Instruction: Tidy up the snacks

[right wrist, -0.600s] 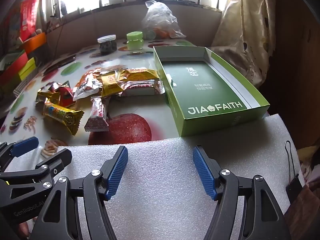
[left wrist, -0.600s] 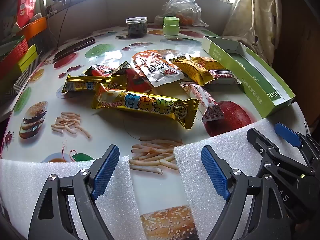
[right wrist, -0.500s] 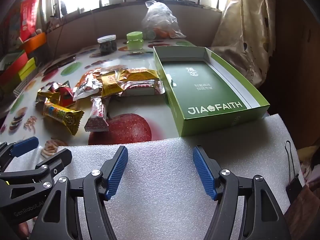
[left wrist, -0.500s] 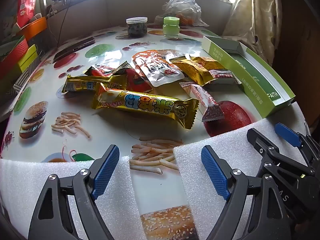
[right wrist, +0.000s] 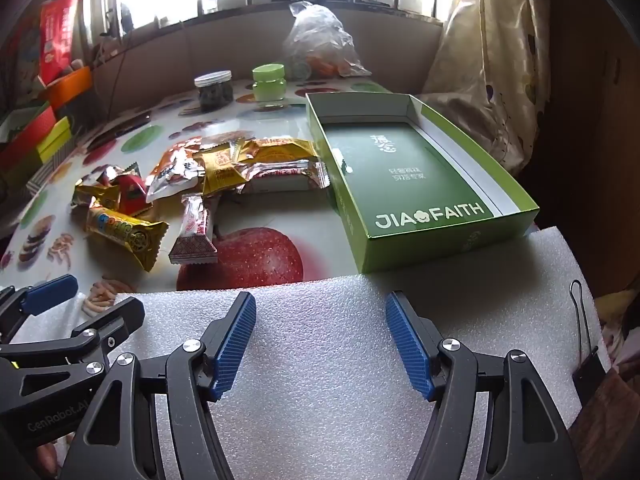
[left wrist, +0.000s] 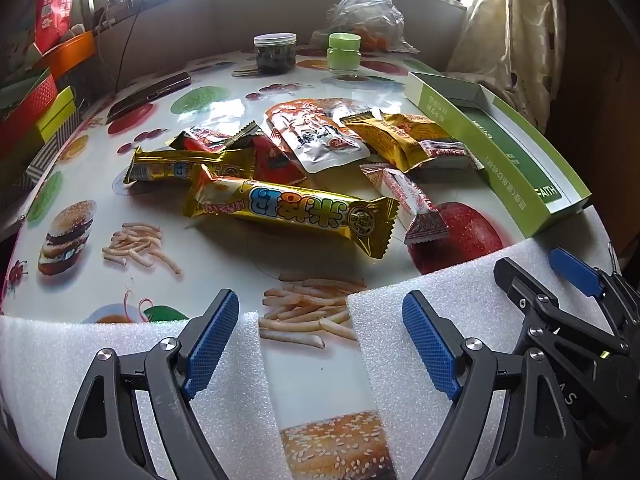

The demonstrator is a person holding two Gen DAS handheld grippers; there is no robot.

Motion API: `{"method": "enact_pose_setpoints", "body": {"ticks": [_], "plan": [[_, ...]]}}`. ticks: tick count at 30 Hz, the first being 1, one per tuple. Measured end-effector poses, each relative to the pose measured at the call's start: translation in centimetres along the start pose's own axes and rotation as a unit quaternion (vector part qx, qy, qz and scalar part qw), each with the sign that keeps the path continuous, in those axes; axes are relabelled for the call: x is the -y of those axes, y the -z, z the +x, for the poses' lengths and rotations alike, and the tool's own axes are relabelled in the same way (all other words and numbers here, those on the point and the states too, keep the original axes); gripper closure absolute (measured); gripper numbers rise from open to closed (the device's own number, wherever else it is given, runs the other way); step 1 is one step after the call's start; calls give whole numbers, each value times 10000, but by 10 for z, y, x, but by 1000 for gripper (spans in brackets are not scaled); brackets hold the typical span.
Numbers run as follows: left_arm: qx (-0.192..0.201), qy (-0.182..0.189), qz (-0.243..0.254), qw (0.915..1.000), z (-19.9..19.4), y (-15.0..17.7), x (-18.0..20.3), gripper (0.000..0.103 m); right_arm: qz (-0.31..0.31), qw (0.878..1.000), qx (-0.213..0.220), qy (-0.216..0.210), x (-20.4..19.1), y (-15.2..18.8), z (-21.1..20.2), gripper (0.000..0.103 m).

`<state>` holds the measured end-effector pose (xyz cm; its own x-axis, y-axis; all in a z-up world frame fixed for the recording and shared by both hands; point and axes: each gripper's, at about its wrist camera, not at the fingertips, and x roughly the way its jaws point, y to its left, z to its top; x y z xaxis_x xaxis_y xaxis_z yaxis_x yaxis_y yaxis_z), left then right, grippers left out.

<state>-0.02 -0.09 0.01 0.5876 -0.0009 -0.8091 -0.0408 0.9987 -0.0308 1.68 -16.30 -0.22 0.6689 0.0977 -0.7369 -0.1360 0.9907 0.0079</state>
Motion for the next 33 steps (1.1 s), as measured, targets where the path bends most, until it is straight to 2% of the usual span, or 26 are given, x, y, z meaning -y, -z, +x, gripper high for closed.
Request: {"method": "enact_pose_setpoints", "body": {"ticks": [33], "plan": [[105, 59, 3, 9999, -1, 1, -1, 18, 8, 10000, 42, -6, 0, 1, -3, 35]]}}
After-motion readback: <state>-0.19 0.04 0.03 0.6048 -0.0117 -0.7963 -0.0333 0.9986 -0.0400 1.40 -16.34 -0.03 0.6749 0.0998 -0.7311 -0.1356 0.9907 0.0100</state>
